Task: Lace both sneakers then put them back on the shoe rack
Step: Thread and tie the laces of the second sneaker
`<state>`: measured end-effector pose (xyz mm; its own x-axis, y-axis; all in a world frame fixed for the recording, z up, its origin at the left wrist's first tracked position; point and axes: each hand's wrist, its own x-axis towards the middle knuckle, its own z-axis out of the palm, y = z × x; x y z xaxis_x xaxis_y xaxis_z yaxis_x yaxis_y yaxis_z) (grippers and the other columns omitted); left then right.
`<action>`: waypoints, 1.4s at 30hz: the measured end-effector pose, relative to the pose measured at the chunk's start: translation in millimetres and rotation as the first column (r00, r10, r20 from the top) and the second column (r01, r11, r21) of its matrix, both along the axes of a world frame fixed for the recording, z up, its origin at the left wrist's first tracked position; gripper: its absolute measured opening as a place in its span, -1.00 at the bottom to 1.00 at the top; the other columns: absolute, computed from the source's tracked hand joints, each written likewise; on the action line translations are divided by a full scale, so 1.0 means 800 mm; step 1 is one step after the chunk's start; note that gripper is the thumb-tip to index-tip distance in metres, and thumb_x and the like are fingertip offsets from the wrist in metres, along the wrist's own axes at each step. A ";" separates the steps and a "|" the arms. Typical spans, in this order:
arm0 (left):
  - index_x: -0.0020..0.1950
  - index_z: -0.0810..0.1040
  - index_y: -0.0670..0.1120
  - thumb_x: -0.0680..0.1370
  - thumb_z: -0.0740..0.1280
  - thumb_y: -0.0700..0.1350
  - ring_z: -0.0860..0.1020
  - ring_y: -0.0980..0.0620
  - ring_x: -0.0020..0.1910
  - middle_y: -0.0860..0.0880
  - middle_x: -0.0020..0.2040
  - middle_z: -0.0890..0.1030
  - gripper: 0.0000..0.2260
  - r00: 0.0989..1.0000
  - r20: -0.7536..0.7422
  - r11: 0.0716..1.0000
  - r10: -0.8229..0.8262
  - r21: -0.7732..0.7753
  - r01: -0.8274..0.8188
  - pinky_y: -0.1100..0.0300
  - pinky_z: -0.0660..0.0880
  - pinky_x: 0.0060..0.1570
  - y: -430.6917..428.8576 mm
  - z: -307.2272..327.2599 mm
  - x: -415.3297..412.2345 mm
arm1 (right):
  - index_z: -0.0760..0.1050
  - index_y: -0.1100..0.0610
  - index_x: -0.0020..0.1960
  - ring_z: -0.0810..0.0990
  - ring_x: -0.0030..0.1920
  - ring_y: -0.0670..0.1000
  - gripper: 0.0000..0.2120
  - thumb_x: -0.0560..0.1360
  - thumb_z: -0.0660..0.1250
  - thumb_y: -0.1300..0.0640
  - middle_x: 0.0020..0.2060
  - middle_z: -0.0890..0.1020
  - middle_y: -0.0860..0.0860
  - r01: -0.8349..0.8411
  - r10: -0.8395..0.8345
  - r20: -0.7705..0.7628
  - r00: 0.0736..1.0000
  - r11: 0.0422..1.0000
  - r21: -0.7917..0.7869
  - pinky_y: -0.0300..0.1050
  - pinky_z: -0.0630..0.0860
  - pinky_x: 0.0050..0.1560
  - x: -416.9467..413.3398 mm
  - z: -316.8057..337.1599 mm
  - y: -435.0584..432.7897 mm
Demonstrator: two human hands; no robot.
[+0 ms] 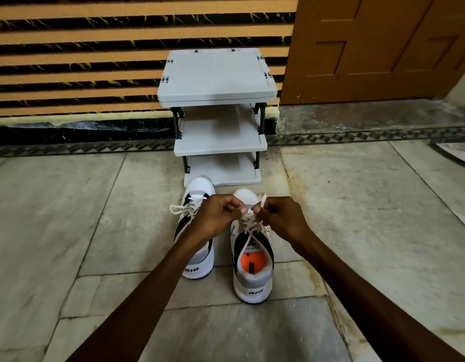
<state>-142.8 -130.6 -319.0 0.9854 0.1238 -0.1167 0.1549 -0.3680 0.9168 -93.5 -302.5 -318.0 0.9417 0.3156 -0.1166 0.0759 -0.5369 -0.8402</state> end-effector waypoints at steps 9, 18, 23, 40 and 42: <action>-0.15 0.65 -0.12 0.38 0.53 -0.10 0.67 -0.02 -0.14 -0.09 -0.19 0.71 -0.87 0.995 -0.089 0.995 0.037 0.096 -0.029 0.10 0.57 -0.05 -0.030 -0.018 -0.020 | 0.67 0.25 -0.14 0.63 -0.35 -0.06 -0.84 0.47 0.45 0.14 -0.33 0.70 0.11 -0.033 0.035 -0.057 0.998 0.999 0.031 -0.06 0.62 -0.19 -0.003 0.008 -0.001; -0.09 0.55 -0.09 0.28 0.60 -0.09 0.67 0.13 -0.25 0.00 -0.28 0.72 -0.68 0.995 -0.081 0.991 0.059 0.122 -0.049 0.11 0.58 -0.11 -0.034 -0.020 -0.023 | 0.71 0.15 -0.06 0.60 -0.30 -0.15 -0.89 0.43 0.47 0.28 -0.32 0.66 -0.07 0.013 -0.002 -0.138 0.990 0.997 0.080 -0.31 0.53 -0.26 0.000 0.009 -0.007; -0.05 0.55 0.13 0.29 0.49 0.23 0.64 0.06 -0.21 0.09 -0.25 0.67 -0.67 0.995 -0.040 0.898 0.086 0.436 -0.060 0.17 0.53 -0.24 -0.041 -0.022 -0.016 | 0.71 0.16 -0.07 0.60 -0.28 -0.18 -0.83 0.38 0.49 0.35 -0.25 0.68 -0.03 0.034 -0.023 -0.145 0.989 0.997 0.075 -0.38 0.47 -0.30 0.002 0.009 -0.005; 0.06 0.67 -0.04 0.45 0.44 -0.11 0.55 0.04 -0.18 0.00 -0.14 0.59 -0.81 0.994 0.104 0.950 0.034 0.305 -0.064 0.30 0.43 -0.23 -0.046 -0.031 0.001 | 0.72 0.12 -0.12 0.71 -0.13 0.05 -0.82 0.32 0.55 0.33 -0.19 0.74 0.05 0.031 -0.021 -0.094 0.995 0.994 0.103 0.01 0.65 0.00 0.006 -0.002 -0.009; 0.06 0.66 -0.06 0.48 0.38 -0.16 0.58 -0.04 -0.13 -0.07 -0.10 0.63 -0.82 0.991 0.127 0.932 0.035 0.353 -0.078 0.19 0.48 -0.17 -0.045 -0.031 0.002 | 0.72 0.13 -0.11 0.70 -0.16 0.02 -0.82 0.33 0.54 0.33 -0.21 0.72 0.04 0.026 -0.015 -0.101 0.995 0.994 0.106 -0.03 0.65 -0.01 0.004 -0.002 -0.009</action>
<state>-141.4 -166.4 -343.5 0.9796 0.1917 0.0603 0.0850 -0.6675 0.7398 -90.0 -309.4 -319.6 0.9335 0.3121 -0.1766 -0.0209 -0.4441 -0.8957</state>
